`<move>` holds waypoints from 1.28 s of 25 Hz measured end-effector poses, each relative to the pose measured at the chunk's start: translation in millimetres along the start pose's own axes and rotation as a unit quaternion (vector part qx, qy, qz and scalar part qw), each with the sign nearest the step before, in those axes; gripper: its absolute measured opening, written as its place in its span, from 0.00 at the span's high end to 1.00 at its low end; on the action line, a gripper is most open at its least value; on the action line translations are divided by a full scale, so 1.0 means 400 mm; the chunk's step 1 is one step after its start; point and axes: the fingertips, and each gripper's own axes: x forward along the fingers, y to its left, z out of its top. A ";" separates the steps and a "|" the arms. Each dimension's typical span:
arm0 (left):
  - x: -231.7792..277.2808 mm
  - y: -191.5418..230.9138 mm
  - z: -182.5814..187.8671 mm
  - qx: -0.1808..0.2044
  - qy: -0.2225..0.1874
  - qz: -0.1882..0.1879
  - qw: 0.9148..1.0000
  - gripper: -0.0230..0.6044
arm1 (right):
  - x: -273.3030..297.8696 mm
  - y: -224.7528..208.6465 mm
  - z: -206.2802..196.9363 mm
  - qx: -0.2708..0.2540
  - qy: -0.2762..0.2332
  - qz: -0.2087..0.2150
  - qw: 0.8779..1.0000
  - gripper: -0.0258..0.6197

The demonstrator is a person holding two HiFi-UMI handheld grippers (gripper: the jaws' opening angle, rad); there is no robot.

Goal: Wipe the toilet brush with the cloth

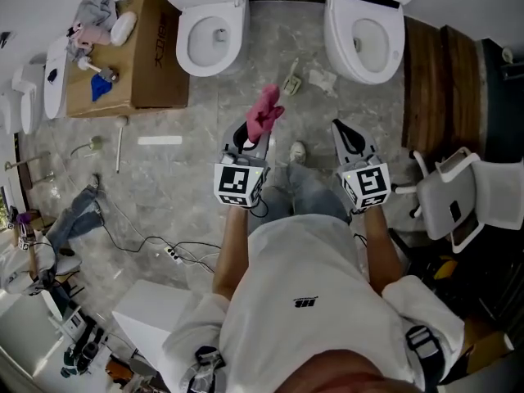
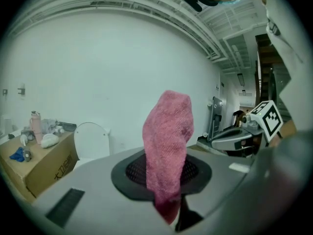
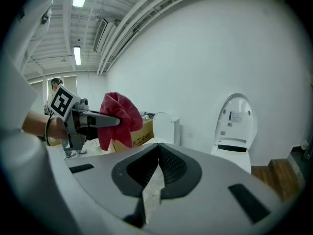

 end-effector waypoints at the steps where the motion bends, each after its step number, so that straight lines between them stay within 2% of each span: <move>1: 0.021 0.011 -0.014 -0.004 0.004 -0.001 1.000 0.82 | 0.019 -0.008 -0.013 0.003 0.005 0.000 1.000 0.97; 6: 0.118 0.062 -0.097 -0.009 0.024 -0.006 1.000 0.82 | 0.101 -0.037 -0.093 0.019 0.030 0.000 0.999 0.97; 11: 0.189 0.101 -0.177 -0.031 0.037 -0.012 0.999 0.82 | 0.170 -0.043 -0.192 0.028 0.056 -0.003 0.998 0.97; 16: 0.249 0.149 -0.297 -0.041 0.050 -0.022 0.998 0.82 | 0.251 -0.037 -0.312 0.014 0.080 -0.007 0.997 0.97; 19: 0.284 0.179 -0.384 -0.050 0.064 -0.025 0.996 0.82 | 0.300 -0.044 -0.395 0.025 0.092 -0.019 0.995 0.96; 24: 0.333 0.220 -0.515 -0.056 0.075 -0.034 0.995 0.82 | 0.375 -0.052 -0.517 0.049 0.094 -0.048 0.993 0.97; 32: 0.383 0.250 -0.678 -0.042 0.083 -0.048 0.994 0.82 | 0.447 -0.048 -0.655 0.055 0.088 -0.060 0.993 0.97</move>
